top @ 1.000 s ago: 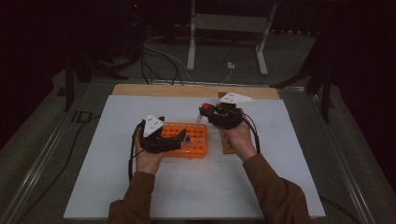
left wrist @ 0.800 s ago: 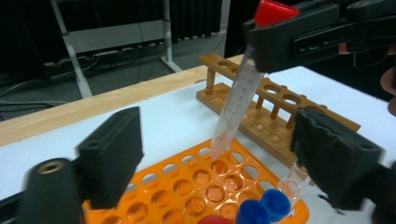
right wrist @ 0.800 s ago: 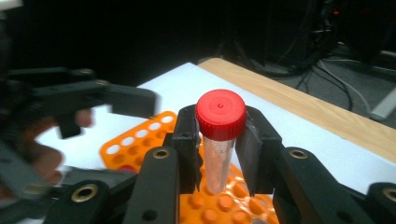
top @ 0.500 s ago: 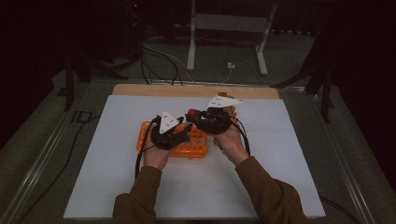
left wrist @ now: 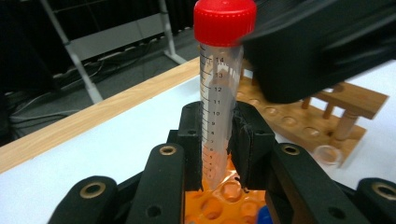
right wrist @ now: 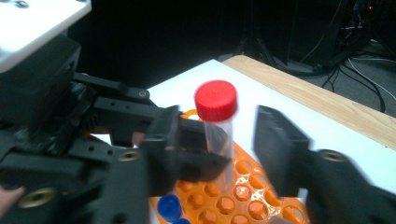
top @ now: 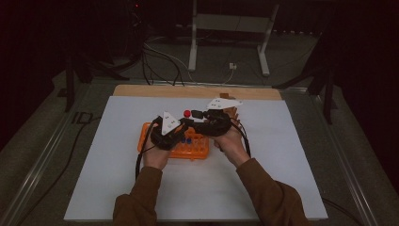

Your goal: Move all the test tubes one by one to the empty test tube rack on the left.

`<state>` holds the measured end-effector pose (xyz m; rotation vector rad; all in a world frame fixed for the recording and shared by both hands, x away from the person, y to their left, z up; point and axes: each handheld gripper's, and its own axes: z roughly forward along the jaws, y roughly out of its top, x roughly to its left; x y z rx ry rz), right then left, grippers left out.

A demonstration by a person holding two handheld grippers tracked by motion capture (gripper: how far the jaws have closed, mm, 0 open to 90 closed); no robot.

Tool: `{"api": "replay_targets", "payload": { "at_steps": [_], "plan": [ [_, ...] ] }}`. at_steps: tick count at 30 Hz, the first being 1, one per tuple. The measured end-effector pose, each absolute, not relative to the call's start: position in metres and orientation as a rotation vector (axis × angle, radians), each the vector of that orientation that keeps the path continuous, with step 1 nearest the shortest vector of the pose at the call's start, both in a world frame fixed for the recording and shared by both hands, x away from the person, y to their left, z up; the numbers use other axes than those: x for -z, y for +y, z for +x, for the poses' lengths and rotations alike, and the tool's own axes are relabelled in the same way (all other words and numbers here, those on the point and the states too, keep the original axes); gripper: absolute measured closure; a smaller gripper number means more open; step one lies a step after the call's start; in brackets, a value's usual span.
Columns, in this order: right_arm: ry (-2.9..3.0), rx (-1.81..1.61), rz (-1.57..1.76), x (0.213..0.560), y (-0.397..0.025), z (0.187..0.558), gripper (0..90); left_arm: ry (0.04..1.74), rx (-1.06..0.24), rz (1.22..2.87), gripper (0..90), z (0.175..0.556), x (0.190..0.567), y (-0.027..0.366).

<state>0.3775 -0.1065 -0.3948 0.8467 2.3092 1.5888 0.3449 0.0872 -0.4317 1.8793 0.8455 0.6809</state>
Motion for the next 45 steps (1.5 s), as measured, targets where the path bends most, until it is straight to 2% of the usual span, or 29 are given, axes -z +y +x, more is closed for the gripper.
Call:
{"api": "replay_targets", "payload": {
  "at_steps": [3,7,19,36,45],
  "plan": [
    [2.289,-1.590,0.873,0.396,-0.112,0.378,36.3,0.869,-0.687,1.868,75.2,0.345,0.432,0.095],
    [2.245,-1.544,0.938,0.400,-0.122,0.381,23.5,0.907,-0.682,1.852,75.3,0.343,0.433,0.105],
    [2.183,-1.401,0.999,0.412,-0.151,0.376,3.6,0.990,-0.628,1.790,75.2,0.328,0.443,0.137],
    [2.145,-1.365,1.022,0.419,-0.181,0.362,2.4,1.009,-0.552,1.780,75.2,0.312,0.461,0.145],
    [2.120,-1.360,1.031,0.419,-0.194,0.354,2.4,1.004,-0.527,1.846,75.1,0.307,0.473,0.140]
  ]
}}
